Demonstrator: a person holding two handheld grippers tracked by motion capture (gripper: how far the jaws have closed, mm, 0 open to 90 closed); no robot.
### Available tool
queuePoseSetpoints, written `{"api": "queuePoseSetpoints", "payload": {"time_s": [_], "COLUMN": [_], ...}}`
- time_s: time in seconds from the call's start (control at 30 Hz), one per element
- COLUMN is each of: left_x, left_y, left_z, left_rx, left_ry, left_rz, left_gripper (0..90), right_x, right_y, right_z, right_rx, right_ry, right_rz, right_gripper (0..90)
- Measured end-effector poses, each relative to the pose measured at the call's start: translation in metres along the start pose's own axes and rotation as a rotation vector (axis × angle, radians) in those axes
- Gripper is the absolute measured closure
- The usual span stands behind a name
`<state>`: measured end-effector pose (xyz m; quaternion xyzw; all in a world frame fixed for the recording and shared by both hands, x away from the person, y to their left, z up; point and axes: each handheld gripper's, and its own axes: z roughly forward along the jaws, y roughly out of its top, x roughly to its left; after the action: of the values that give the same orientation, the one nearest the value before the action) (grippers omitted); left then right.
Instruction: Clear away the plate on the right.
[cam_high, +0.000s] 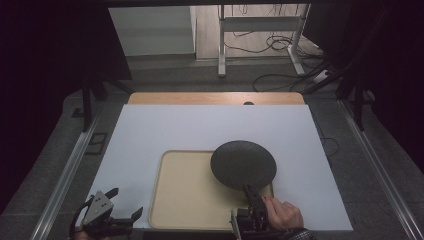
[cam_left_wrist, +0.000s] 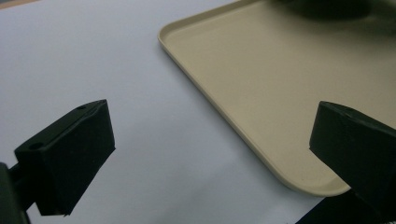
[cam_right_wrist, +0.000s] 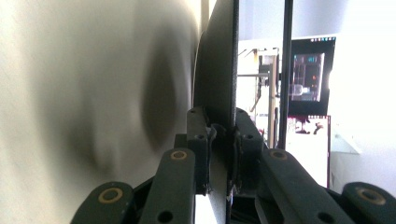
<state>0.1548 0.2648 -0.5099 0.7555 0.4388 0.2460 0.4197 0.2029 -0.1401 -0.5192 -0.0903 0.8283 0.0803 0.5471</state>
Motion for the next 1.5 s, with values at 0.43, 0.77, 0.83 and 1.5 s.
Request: {"api": "queuePoseSetpoints", "payload": {"time_s": [0.43,0.77,0.83,1.5], "left_x": [0.0,0.0,0.0,0.0], "left_y": [0.0,0.0,0.0,0.0], "left_z": [-0.001,-0.001,-0.001,-0.001], "left_rx": [-0.002,-0.003,-0.004,-0.001], "left_ry": [0.002,0.002,0.002,0.0], "left_rz": [0.0,-0.001,-0.002,0.001], "left_gripper": [0.0,0.0,0.0,0.0], "right_x": [0.007,0.011,0.012,0.022], "right_y": [0.026,0.043,0.045,0.054], "right_z": [-0.008,-0.012,-0.013,-0.012], "right_rx": [-0.069,-0.126,-0.143,-0.171], "right_ry": [-0.027,-0.016,-0.014,0.076], "right_rz": [-0.024,-0.031,-0.03,-0.033], "right_gripper": [80.3,80.3,80.3,83.7]}}
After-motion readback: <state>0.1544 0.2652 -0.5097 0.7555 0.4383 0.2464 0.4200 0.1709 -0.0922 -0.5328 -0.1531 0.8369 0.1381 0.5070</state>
